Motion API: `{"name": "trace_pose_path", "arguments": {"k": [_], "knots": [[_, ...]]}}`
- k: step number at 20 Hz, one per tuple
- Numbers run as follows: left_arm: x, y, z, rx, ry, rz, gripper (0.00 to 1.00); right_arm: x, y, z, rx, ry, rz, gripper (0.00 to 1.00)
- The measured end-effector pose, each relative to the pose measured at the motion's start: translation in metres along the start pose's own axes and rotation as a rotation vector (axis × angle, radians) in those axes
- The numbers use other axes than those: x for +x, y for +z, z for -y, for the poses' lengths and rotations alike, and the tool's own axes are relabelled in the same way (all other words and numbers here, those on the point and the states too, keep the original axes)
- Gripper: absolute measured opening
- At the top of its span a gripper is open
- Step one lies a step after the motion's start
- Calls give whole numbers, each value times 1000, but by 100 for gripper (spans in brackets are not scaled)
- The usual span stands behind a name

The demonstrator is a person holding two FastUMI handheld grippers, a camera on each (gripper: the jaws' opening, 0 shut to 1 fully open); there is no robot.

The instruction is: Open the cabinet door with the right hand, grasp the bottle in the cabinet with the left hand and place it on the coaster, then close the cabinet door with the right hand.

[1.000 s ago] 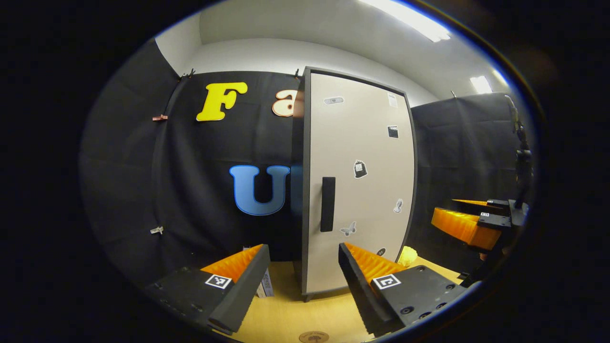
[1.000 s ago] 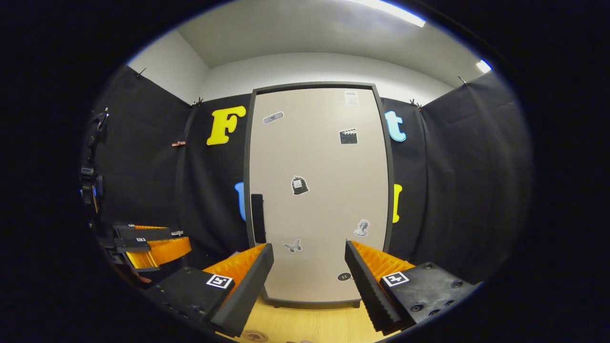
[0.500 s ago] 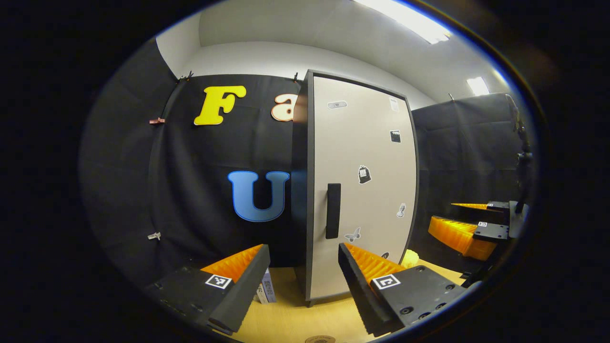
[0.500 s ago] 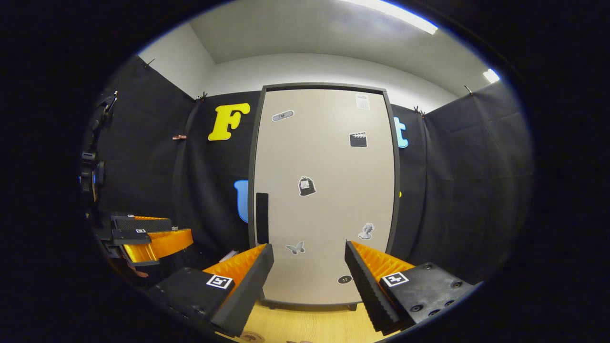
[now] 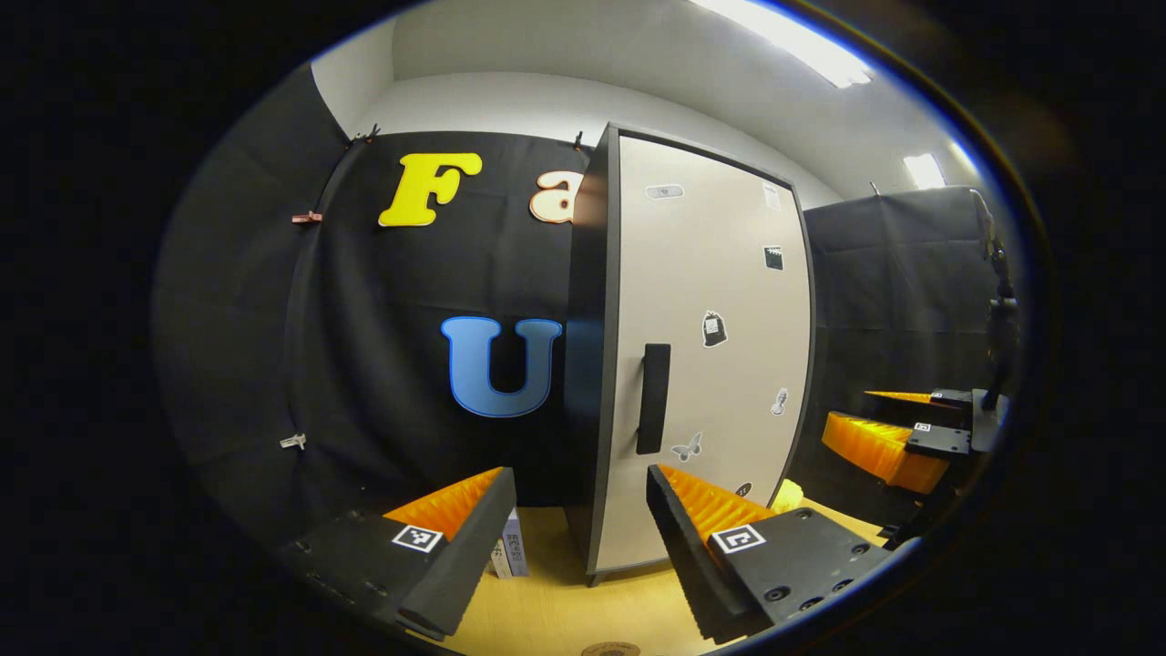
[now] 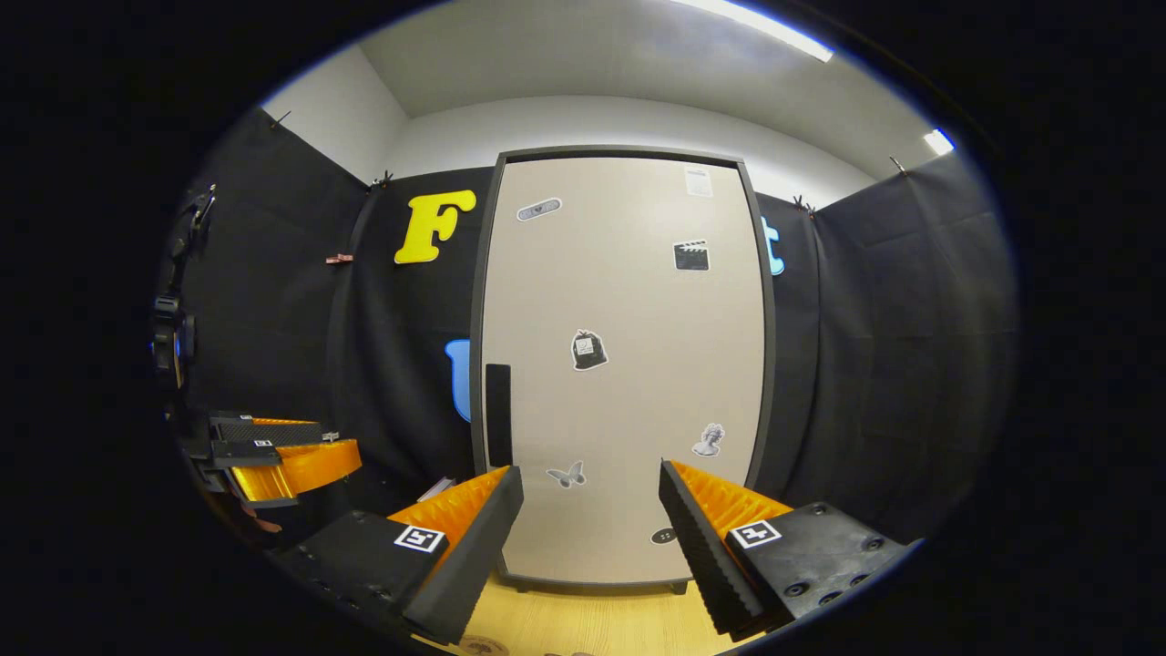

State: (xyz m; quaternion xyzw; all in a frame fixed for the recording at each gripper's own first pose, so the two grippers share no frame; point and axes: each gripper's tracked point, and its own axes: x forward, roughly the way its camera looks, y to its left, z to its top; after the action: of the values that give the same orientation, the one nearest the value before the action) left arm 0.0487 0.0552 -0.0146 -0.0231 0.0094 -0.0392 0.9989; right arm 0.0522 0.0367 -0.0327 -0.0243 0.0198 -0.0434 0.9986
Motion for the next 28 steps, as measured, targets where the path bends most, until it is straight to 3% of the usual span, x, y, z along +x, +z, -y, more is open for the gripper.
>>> {"name": "trace_pose_path", "arguments": {"k": [9, 17, 19, 24, 27, 28], "knots": [[-7, -10, -44, -28, 52, -17, 92, 65, -3, -65, 41, 77, 16, 97], [-8, -11, -85, -8, 79, -12, 92, 145, -20, -102, -5, 17, 41, 93], [-5, -13, -91, -19, 75, -18, 91, 159, -28, -106, -10, 3, 26, 86], [4, -26, -105, -15, 56, -53, 92, 178, -37, -98, -20, -84, 11, 83], [7, -30, -108, -21, 48, -61, 92, 182, -40, -97, -11, -96, 4, 70], [8, -29, -110, -19, 46, -61, 92, 184, -41, -100, -6, -88, 1, 58]]}}
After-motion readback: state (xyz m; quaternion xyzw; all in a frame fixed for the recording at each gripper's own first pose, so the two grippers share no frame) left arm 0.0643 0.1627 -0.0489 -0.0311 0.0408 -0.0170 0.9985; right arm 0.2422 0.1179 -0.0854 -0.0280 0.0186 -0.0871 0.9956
